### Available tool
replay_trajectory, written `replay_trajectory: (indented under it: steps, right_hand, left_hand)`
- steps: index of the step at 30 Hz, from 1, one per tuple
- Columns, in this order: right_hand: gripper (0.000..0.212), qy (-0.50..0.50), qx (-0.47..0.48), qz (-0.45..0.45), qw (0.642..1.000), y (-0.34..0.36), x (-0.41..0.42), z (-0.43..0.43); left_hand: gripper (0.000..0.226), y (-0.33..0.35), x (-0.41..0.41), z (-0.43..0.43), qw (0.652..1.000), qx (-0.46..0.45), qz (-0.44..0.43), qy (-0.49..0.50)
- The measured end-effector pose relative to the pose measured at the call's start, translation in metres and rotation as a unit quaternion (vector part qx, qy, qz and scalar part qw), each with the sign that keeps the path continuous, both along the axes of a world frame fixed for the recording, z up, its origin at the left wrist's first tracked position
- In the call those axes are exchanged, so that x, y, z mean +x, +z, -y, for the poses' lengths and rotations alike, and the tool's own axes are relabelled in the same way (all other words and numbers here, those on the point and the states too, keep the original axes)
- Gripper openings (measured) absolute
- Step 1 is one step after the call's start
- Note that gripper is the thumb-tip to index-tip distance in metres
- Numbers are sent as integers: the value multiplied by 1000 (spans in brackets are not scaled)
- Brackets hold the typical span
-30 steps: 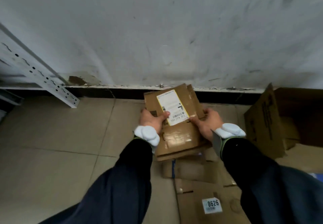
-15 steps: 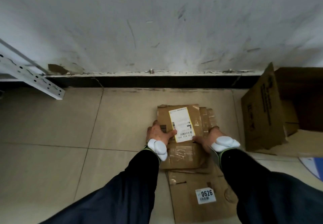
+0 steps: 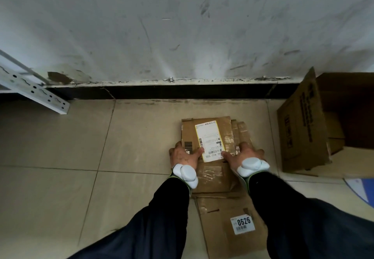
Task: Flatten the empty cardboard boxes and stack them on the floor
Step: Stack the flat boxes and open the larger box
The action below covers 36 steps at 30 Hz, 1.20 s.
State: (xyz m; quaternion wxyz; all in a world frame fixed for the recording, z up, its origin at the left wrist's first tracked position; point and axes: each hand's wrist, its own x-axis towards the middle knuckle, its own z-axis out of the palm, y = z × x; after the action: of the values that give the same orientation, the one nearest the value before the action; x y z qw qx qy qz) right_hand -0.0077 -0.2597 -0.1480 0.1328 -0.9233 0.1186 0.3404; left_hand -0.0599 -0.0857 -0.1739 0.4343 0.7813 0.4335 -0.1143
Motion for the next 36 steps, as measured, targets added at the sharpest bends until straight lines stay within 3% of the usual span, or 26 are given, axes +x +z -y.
replay_trajectory:
  steps: [4,10,17,23,26,31,36]
  right_hand:
    - [83,-18,24,-17,999,-5,5,11]
    - [85,-73,61,-4,995,-5,4,15]
    - [84,-131,101,54,985,-4,16,8]
    - [84,-115,252,134,952,8,33,-13]
    - [83,-74,201,132,968,12,34,-23]
    - [78,-63,58,85,993,10,10,-39]
    - [57,-41,82,44,995,6,17,-28]
  left_hand:
    - [65,3,1,6,1000,13,13,-16]
    - [70,2,14,-2,996,52,-15,-72]
    - [75,-4,18,-9,998,55,21,-33]
    - [93,5,55,-27,997,37,14,-62]
    - [94,10,46,-30,1000,-19,25,-5]
    - [92,4,12,-12,997,77,1,6]
    - [72,-3,16,-7,992,121,-4,-27]
